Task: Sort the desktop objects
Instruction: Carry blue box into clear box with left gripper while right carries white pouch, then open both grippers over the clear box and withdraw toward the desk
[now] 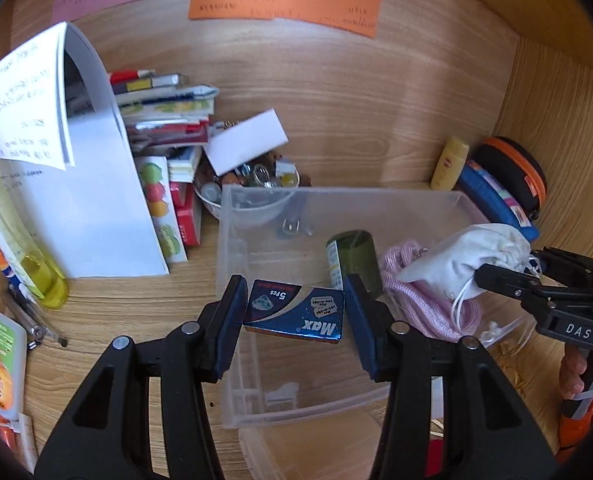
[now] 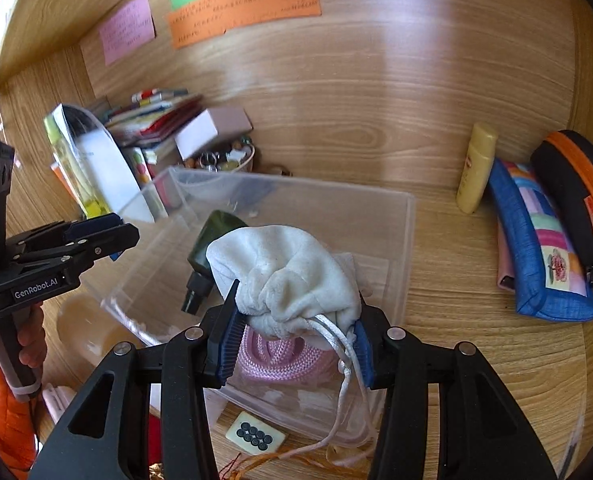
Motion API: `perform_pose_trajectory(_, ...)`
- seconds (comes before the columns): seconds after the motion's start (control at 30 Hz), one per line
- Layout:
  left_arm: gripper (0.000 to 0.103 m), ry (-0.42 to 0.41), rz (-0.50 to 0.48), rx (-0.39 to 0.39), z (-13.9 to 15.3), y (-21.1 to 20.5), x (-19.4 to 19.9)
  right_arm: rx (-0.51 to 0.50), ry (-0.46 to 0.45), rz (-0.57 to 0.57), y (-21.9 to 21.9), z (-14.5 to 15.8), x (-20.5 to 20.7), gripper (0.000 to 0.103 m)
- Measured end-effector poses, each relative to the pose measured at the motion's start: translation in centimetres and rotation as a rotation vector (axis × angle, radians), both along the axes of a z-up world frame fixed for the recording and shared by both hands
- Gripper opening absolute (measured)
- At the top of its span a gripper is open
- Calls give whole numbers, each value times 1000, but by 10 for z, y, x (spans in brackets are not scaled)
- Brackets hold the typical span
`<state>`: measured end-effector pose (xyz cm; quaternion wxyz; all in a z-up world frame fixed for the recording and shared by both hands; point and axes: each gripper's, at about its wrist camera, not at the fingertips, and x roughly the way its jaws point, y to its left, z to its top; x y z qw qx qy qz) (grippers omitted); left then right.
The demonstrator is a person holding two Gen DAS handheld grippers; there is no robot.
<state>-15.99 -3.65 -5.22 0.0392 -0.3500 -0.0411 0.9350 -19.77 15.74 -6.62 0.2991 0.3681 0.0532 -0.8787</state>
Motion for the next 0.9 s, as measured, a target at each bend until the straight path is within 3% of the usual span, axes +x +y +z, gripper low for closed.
perform_pose_trajectory(0.37,49,-15,-34,-71,-9,17,2,40,3,18,-11,-5,1,47)
perform_pose_trajectory(0.53,49,-18,-39,-62,-9,15,3,62,17,21,-15,-7,3,50)
perform_pose_trajectory(0.7,60,-18,-62,-34,-9,15,6,57,21,25,-15,-6,6,56)
perform_pose_trajectory(0.9,60,-26,-66,-25,-5,18,9,44,27,28,-15,-2,8,58)
